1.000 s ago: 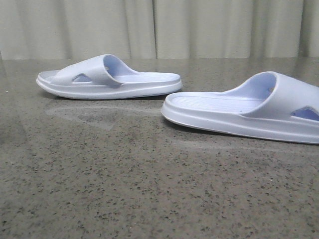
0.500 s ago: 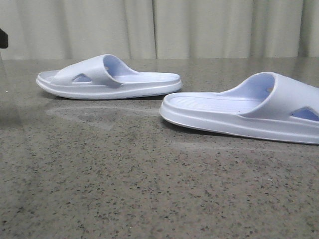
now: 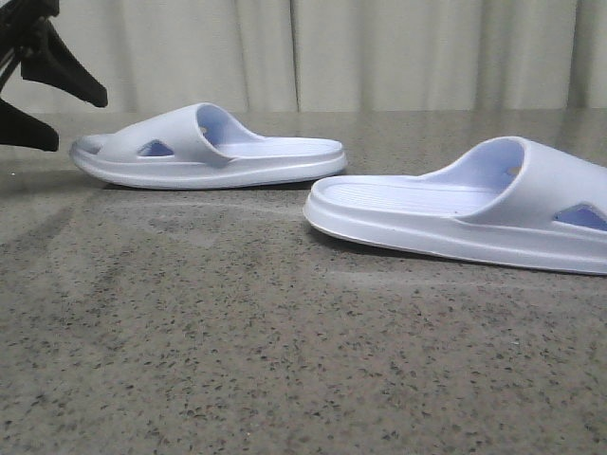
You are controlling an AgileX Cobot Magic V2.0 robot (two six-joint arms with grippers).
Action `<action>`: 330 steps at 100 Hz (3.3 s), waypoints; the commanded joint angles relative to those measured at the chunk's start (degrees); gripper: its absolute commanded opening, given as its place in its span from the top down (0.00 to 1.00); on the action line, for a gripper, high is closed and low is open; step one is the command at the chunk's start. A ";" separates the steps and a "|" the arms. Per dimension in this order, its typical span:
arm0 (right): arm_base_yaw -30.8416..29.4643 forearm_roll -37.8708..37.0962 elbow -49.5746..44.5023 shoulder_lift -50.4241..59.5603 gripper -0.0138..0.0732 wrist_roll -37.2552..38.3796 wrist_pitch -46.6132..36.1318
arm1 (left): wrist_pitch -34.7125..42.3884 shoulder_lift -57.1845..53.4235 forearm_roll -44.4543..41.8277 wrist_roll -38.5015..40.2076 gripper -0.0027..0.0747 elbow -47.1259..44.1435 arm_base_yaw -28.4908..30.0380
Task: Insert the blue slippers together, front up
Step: 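Move both grippers down to the heels of the two slippers, then close each gripper on its slipper's heel and lift both slippers, then bring the right gripper's slipper over the left gripper's slipper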
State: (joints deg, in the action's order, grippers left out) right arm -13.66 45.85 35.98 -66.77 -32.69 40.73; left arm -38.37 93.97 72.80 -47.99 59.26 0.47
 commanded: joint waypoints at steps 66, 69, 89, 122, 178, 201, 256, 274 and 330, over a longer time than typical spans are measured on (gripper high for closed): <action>-0.47 0.31 1.72 0.58 0.96 -1.49 -1.66 | -7.66 3.79 6.27 -5.24 0.95 4.79 0.19; -0.47 0.31 1.83 0.58 0.96 -1.49 -1.66 | -7.95 3.44 6.26 -5.29 0.95 4.79 0.49; -0.47 1.61 4.56 0.69 0.96 -1.49 -1.13 | -11.77 -0.93 6.26 -6.04 0.95 4.06 4.43; -0.47 4.28 14.31 0.69 0.96 -1.49 1.61 | -18.86 -7.09 5.21 -6.04 0.95 4.06 10.52; -0.47 13.89 26.26 -0.03 0.96 -1.59 6.58 | -22.71 -7.48 7.35 -6.04 0.95 4.06 12.36; -0.47 22.85 26.26 -5.09 0.96 -7.31 10.26 | -26.20 -7.48 12.62 -5.40 0.95 4.06 12.36; -0.24 29.22 26.26 -15.41 0.96 -16.66 14.96 | -25.46 -7.08 17.44 -5.84 0.95 -2.58 10.44; -0.16 28.42 26.15 -16.82 0.96 -17.15 15.21 | -24.87 -6.94 17.70 -5.84 0.95 -3.97 10.37; 3.54 31.20 24.05 -20.25 0.96 -20.38 12.57 | -24.75 -6.54 20.54 -7.25 0.95 -6.28 9.20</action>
State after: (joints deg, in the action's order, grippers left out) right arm -11.11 72.11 58.72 -87.06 -51.05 52.73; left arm -60.33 88.91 87.91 -55.14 51.74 10.90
